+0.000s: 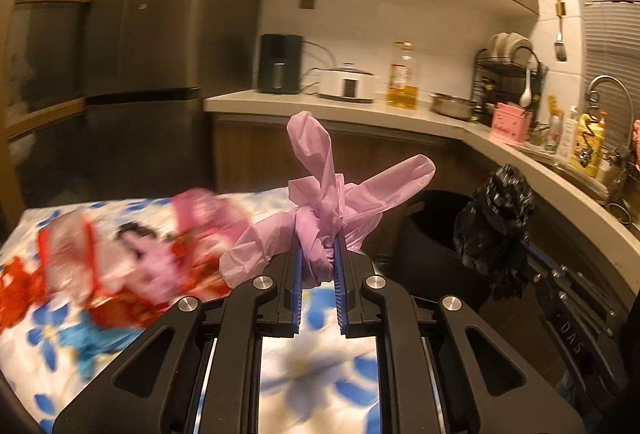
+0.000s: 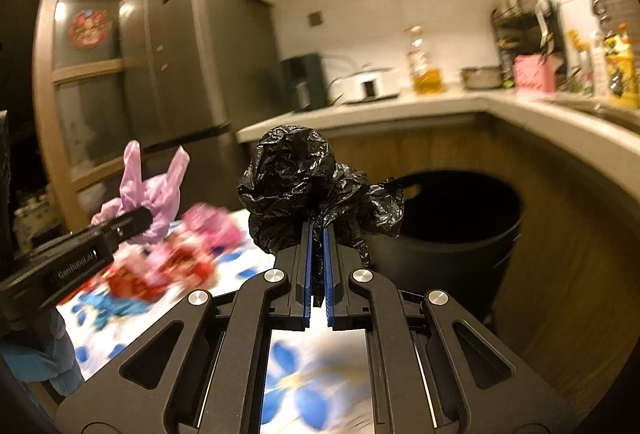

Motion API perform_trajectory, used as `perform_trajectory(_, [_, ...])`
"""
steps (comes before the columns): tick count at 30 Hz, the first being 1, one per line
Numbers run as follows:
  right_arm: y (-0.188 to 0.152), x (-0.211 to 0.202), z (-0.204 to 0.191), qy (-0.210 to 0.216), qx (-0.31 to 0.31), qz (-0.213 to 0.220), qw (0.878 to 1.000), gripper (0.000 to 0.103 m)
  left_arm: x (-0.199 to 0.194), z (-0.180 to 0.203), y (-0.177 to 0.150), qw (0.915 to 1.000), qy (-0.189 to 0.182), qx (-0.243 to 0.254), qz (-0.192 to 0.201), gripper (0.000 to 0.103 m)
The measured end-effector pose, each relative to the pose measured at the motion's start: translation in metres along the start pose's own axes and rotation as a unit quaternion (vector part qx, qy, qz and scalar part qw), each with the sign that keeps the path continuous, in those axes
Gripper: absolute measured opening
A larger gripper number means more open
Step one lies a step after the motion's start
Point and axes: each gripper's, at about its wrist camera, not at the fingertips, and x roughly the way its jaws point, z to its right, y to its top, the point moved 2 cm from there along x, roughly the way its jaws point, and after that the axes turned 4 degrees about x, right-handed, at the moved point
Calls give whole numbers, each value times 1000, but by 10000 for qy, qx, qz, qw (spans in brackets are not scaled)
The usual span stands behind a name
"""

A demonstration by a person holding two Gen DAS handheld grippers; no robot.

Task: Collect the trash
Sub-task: 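Carry the black bag and lilac glove over the black bin with both grippers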

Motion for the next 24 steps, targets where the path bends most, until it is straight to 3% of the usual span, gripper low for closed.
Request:
perform_trajectory(5, [26, 11, 35, -386, 66, 249, 9989, 5, 34, 38, 23, 9993, -359, 73, 103, 13])
perform_trajectory(11, [38, 34, 65, -637, 113, 219, 9977, 5, 75, 80, 30, 9968, -773, 184, 28, 13])
perform_trajectory(24, [53, 68, 105, -754, 188, 101, 9969, 5, 134, 128, 33, 9916, -1246, 299, -153, 14])
